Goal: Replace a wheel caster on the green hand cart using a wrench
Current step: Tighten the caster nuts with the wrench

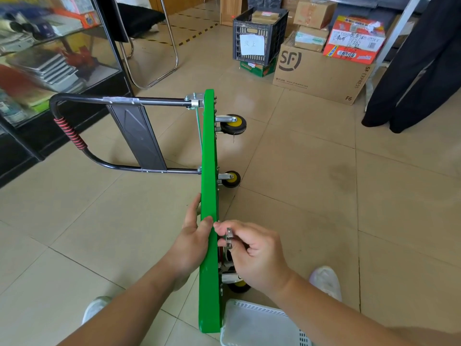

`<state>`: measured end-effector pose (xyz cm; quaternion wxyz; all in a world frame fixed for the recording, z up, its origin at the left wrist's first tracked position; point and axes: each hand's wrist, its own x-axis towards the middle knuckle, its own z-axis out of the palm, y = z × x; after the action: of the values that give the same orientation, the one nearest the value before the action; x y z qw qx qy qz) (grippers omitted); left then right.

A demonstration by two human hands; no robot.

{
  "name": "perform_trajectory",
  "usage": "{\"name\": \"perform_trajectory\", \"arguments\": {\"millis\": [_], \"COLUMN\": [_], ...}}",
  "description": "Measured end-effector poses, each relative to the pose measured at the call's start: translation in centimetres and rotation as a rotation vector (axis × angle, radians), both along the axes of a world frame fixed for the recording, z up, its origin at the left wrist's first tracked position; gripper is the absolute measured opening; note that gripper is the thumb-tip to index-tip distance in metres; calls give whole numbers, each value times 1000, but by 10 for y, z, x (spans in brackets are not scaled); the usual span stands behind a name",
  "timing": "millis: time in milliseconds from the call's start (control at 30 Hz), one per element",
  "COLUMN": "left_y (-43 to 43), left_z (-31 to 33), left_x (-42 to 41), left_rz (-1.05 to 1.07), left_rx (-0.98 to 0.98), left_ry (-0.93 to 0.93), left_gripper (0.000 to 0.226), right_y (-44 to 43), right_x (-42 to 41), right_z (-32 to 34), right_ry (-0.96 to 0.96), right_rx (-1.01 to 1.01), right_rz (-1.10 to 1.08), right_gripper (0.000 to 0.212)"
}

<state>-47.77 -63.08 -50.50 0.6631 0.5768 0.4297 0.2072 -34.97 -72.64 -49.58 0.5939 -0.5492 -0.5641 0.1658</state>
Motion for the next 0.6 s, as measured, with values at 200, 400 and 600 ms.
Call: {"name": "perform_trajectory", "arguments": {"millis": [200,400,600], "left_y": [-1,-2,-1], "left_z": [1,5,0], "left_x": [0,0,3], "left_rz": [-1,1,28], "left_rx": [1,11,13], "left_ry": [-28,-28,37], "left_gripper": [54,57,51], "right_y": [14,18,41], "right_x": [5,-1,2], "right_z": [15,13,28], "right_ry": [-73,-54,260], "right_rx": [22,-41,-227], "right_rz": [-1,-32,-61], "right_gripper": [17,15,21]}}
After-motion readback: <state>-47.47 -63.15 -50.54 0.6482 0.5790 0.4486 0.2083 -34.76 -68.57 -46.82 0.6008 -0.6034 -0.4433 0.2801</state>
